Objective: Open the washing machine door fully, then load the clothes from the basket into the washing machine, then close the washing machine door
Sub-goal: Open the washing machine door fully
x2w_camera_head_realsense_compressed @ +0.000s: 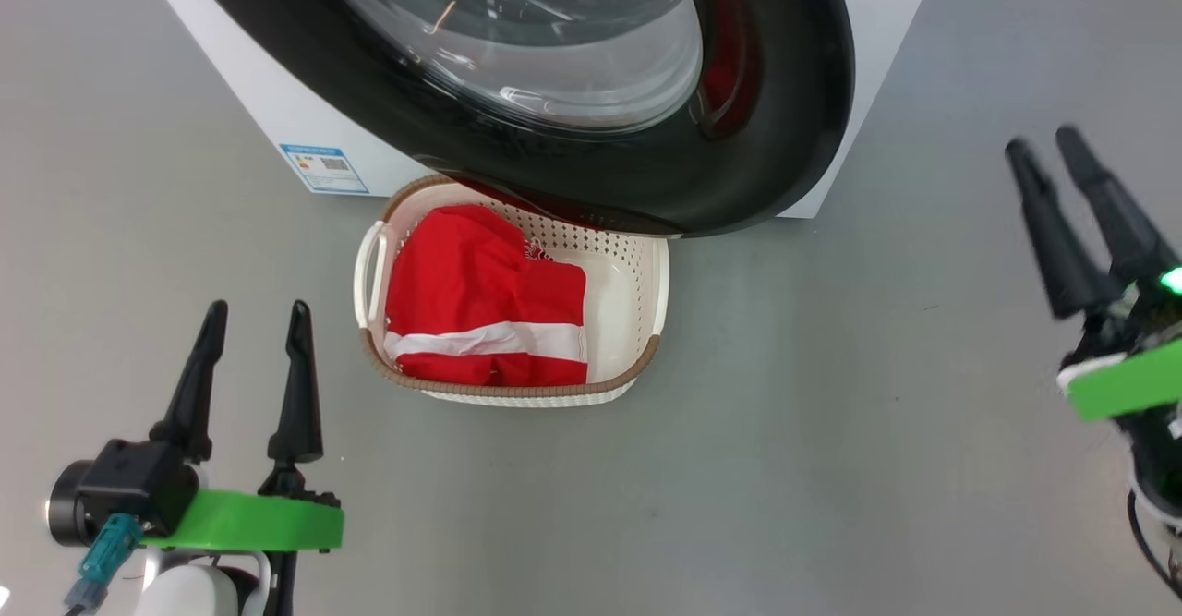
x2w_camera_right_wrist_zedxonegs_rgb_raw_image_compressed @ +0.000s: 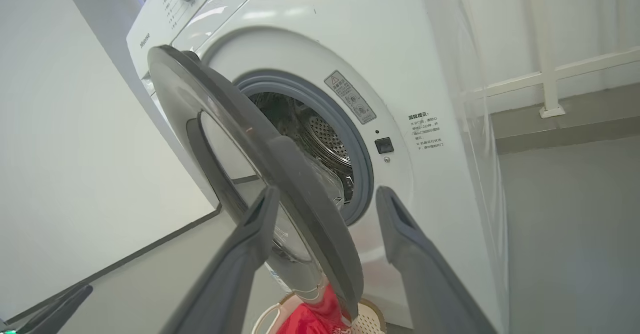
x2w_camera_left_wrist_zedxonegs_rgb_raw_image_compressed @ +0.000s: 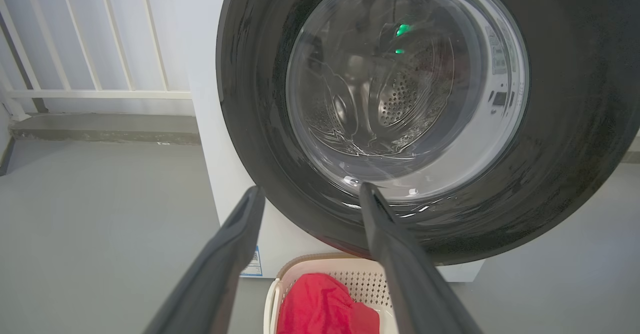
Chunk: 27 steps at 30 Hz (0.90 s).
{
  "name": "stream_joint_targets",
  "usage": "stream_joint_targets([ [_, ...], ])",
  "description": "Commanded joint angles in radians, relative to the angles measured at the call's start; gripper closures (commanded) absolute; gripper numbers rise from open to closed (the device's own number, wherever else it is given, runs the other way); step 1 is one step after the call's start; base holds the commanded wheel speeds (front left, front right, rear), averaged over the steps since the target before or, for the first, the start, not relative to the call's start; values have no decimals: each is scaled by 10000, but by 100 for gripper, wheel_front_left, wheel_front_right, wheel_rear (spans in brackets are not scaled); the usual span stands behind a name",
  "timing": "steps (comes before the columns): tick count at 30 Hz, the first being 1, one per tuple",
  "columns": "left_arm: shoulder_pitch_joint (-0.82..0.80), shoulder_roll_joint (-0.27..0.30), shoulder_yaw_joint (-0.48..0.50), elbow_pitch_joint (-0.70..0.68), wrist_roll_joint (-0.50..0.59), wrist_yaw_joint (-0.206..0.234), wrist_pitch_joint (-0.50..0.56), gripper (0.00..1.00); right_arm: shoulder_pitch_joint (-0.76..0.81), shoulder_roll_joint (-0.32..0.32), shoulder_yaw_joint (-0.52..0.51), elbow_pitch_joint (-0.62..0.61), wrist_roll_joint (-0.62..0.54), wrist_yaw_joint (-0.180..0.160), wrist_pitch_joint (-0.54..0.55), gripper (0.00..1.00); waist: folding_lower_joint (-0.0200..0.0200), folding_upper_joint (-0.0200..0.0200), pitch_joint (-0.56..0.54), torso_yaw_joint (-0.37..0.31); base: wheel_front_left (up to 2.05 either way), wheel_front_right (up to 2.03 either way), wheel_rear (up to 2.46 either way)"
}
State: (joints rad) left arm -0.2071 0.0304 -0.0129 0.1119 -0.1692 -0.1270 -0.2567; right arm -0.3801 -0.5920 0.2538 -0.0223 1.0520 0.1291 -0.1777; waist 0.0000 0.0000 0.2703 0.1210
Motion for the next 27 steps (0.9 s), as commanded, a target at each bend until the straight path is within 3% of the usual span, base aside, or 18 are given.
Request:
stream_joint_targets([
  [1, 37, 198, 302, -272, 76, -13, -51, 0, 360, -265, 278, -88, -737, 16, -473, 0, 0, 0, -3, -14, 0, 0, 0],
  [5, 66, 198, 302, -263, 78, -19, -51, 0, 546, -57, 207, 191, -1808, 16, -764, 0, 0, 0, -19, -51, 0, 0, 0],
  [11, 99, 198, 194, -211, -24, -28, -51, 0, 1031, 818, -317, 268, -3474, 16, -836, 0, 0, 0, -34, -103, 0, 0, 0],
  [18, 73, 198, 149, -171, -19, -32, -51, 0, 1305, 1414, -672, 234, -4119, 16, -839, 0, 0, 0, -51, -114, 0, 0, 0],
  [27, -12, 228, 133, -174, -9, -35, -51, 0, 1114, 1344, -642, 412, -4164, 16, -840, 0, 0, 0, 35, -95, 0, 0, 0],
])
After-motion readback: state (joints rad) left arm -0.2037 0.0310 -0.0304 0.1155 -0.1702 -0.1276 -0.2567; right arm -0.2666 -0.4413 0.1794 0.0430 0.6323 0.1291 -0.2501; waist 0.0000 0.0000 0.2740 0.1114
